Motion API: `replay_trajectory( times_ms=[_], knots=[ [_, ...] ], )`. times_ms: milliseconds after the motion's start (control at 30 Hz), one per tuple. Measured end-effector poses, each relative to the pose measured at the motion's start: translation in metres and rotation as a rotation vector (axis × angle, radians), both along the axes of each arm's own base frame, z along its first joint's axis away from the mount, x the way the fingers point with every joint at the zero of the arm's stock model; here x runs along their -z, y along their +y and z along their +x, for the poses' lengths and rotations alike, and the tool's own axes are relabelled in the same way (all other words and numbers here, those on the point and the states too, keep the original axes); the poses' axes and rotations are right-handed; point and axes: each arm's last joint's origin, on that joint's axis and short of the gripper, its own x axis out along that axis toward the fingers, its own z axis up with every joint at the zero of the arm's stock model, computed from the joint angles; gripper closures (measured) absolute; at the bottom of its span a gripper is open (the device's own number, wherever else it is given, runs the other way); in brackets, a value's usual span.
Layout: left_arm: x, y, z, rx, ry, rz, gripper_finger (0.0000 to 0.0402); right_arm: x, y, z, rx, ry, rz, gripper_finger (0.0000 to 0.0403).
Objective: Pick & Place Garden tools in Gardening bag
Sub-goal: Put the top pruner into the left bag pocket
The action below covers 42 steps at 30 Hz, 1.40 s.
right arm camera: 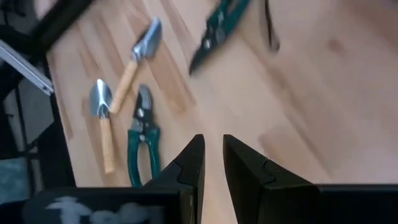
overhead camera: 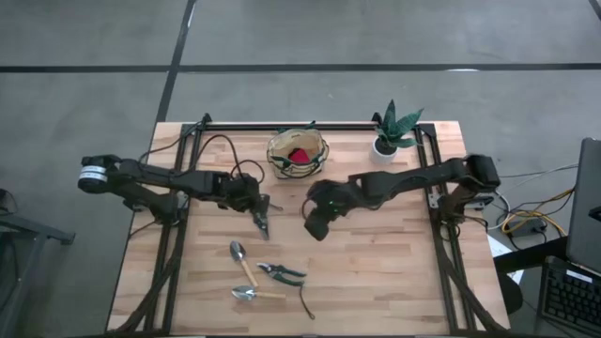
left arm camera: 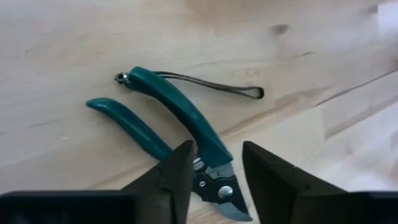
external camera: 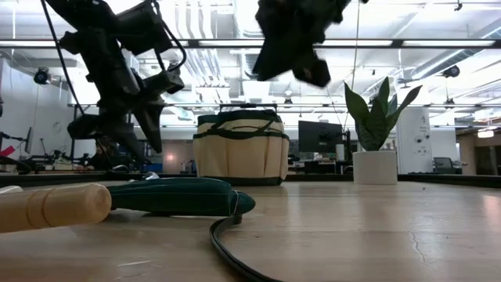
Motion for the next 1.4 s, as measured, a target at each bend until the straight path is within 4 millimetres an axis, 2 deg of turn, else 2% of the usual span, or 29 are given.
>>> replay_trajectory(
  times_ms=[200,500,733,933,1300,1400],
  knots=[
    [0.005,0.003,0.002,-0.106,0.011,0.014,0.02,-0.043,-0.014,-0.022,-0.036,-0.142,-0.115,0.0351],
    [0.023,0.007,0.01,-0.226,0.073,0.01,0.0195,-0.085,-0.022,-0.057,-0.095,-0.253,-0.258,0.0351],
    [0.038,0.012,0.021,-0.249,0.087,0.005,0.0196,-0.09,-0.023,-0.072,-0.116,-0.215,-0.315,0.0351],
    [0.039,0.012,0.028,-0.242,0.102,0.007,0.0212,-0.086,-0.023,-0.076,-0.118,-0.163,-0.329,0.0351],
    [0.036,0.013,0.027,-0.207,0.093,0.014,0.0328,-0.085,-0.024,-0.076,-0.167,-0.158,-0.39,0.0351],
    [0.031,0.012,0.026,-0.206,0.074,0.017,0.0346,-0.085,-0.024,-0.076,-0.181,-0.158,-0.405,0.0351]
  ],
)
